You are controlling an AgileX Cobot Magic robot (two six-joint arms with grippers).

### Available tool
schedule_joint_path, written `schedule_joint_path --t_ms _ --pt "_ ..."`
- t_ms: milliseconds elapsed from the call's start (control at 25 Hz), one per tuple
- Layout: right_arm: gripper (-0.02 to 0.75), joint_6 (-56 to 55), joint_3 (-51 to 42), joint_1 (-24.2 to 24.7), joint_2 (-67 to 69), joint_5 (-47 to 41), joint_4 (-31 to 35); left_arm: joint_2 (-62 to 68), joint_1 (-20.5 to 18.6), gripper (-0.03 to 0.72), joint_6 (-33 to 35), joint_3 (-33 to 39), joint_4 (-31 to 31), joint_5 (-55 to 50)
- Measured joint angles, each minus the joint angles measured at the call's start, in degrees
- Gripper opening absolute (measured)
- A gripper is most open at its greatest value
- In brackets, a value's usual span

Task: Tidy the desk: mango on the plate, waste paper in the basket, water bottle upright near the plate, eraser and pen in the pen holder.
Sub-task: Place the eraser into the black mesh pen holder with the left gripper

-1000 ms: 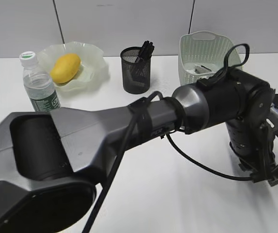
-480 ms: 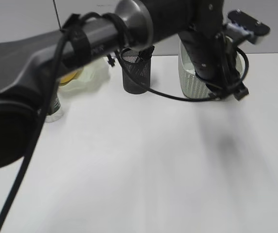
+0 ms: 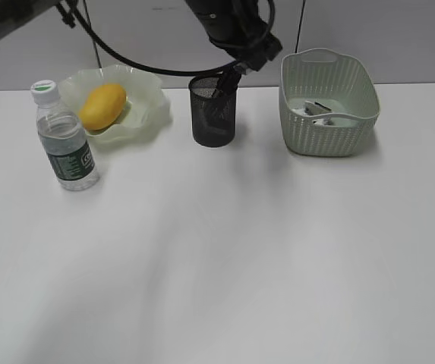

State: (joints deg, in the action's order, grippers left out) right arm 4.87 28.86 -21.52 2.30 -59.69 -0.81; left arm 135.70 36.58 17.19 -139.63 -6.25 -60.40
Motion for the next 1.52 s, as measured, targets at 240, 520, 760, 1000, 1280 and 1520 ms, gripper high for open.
schedule_joint_path --t_ms 240,520,760,1000,1280,1520 --pt "0.438 0.00 0.00 0.00 -0.04 0.00 0.00 0.00 -5.95 0.149 0.00 0.00 0.17 -0.49" --pt "0.438 0.00 0.00 0.00 -0.04 0.00 0.00 0.38 -7.11 0.149 0.00 0.00 -0.16 6.13" --pt "0.438 -0.43 0.00 0.00 -0.04 0.00 -0.17 2.99 -7.11 0.148 0.00 0.12 -0.28 7.85" --pt "0.438 -2.07 0.00 0.00 -0.04 0.00 -1.60 4.97 -7.11 0.148 0.00 0.18 -0.28 7.91" --pt "0.438 -2.27 0.00 0.00 -0.04 0.05 -1.72 6.81 -7.11 0.148 0.00 0.18 -0.27 8.33" --pt "0.438 -2.47 0.00 0.00 -0.04 0.05 -1.72 6.86 -7.41 0.148 0.00 0.18 -0.27 10.59"
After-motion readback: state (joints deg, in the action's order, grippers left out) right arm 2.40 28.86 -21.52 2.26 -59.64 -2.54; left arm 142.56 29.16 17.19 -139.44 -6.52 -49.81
